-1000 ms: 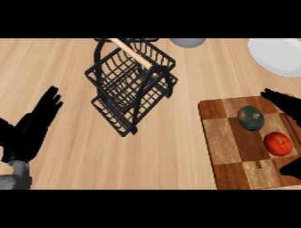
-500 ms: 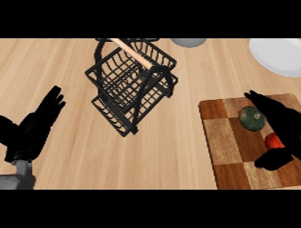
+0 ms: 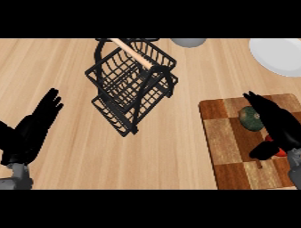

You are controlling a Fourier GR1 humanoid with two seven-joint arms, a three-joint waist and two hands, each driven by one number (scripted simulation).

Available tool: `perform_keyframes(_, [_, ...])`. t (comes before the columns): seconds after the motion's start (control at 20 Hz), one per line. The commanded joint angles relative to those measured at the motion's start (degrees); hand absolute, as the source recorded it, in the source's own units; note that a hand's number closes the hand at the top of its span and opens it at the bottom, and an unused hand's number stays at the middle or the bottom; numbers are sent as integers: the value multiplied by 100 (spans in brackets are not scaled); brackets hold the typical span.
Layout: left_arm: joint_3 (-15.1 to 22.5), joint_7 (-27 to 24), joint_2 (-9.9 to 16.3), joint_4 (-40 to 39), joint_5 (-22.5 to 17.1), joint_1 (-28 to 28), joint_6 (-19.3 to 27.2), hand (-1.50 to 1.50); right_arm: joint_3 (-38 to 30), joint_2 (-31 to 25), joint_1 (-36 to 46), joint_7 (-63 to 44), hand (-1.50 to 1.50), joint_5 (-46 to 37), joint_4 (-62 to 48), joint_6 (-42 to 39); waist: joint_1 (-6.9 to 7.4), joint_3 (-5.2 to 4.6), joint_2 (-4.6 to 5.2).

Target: Pick the squash from the cutting board and place it in the tiered basket

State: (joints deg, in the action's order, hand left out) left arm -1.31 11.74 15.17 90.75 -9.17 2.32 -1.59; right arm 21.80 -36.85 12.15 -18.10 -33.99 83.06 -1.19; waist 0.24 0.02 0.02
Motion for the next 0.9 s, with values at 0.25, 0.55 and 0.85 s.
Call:
perform_keyframes(0.25, [-142,12,-179,-180,110,183,-177,0,-642,421,236,802,-150,-888,-945,142,-13,-1,-1])
perform_keyframes(0.55, [-367,25,7,-61,-17,74,-415,0,-597,753,274,760,150,-941,-1479,-372,10,-1,2])
perform_keyframes(0.85, [-141,255,-310,289,249,-13,-129,0,-515,538,178,1290,150,-1524,-1475,-413,2,0,-6])
